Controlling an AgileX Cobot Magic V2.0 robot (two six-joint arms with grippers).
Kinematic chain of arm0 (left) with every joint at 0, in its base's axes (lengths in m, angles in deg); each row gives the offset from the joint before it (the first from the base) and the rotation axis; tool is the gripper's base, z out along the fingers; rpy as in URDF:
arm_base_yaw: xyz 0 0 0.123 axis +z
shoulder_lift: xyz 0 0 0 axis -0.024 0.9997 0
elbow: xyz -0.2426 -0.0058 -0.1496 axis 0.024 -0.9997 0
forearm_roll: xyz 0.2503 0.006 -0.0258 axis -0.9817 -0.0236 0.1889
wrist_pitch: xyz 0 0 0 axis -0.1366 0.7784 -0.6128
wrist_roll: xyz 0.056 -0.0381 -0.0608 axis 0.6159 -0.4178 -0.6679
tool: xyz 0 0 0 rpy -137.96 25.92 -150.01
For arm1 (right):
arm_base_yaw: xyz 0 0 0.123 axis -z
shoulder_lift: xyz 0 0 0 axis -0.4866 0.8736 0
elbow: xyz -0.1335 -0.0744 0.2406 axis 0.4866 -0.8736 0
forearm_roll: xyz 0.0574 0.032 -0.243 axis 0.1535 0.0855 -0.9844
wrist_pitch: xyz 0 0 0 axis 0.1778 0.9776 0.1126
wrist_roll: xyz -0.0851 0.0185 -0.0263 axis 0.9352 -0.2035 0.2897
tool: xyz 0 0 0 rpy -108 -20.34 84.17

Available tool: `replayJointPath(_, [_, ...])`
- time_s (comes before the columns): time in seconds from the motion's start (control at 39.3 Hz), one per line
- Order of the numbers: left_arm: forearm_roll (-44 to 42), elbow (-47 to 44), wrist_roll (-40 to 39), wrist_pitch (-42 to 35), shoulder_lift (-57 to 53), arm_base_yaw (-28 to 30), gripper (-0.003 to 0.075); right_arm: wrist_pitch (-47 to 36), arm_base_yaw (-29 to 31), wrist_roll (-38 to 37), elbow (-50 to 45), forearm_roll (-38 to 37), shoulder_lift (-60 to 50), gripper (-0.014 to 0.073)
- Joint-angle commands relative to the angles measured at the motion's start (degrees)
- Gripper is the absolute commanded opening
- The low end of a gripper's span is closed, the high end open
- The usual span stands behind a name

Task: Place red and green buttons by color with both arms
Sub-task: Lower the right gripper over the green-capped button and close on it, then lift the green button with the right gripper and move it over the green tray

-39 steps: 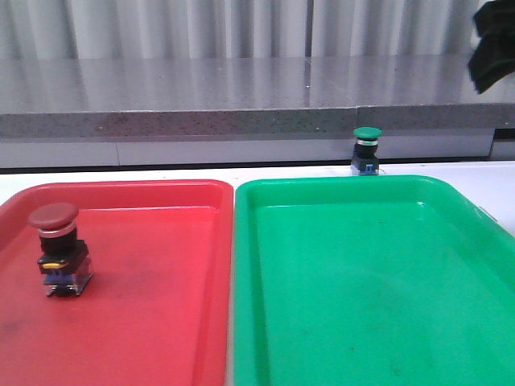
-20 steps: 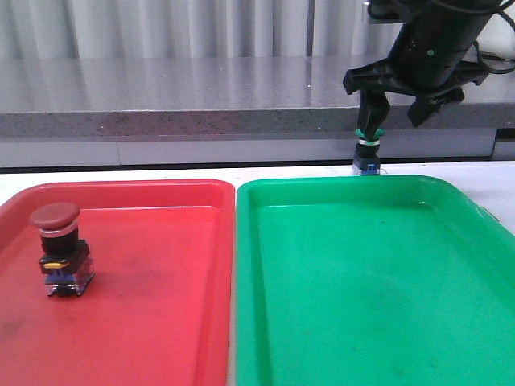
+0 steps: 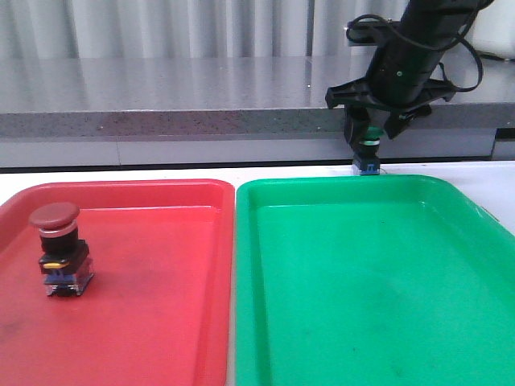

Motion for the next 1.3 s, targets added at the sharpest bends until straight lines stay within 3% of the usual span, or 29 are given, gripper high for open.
replayJointPath(0.0, [-0.07,1.48,-0.33,-4.74,0.78,-0.07,-0.002,-1.36,0.12,-0.12,2.34,0.1,-3.19,0.0421])
replayJointPath(0.23, [-0.07,1.48,-0.33,-4.74,0.78,-0.07,-0.002,-1.07,0.05,-0.06,2.46,0.1,-3.45,0.0158])
replayJointPath(0.69, [-0.07,1.48,-0.33,-4.74,0.78,-0.07,-0.002,5.46,-0.64,0.35,1.34,0.04,-16.81,0.0139])
replayJointPath(0.81, [-0.07,1.48,-0.33,-4.74,0.78,-0.07,-0.002,3.8,-2.0,0.35,-5.55,0.1,-23.57,0.0139])
replayJointPath(1.07, [-0.07,1.48,-0.33,-4.74,0.78,-0.07,-0.002,-4.66,-7.75,-0.09,-29.34,0.86,-39.39,0.0139])
replayJointPath(1.27, [-0.07,1.2,-0.33,-4.66,0.78,-0.07,-0.002,-8.03,-12.24,-0.09,-43.26,3.61,-44.38,0.0139])
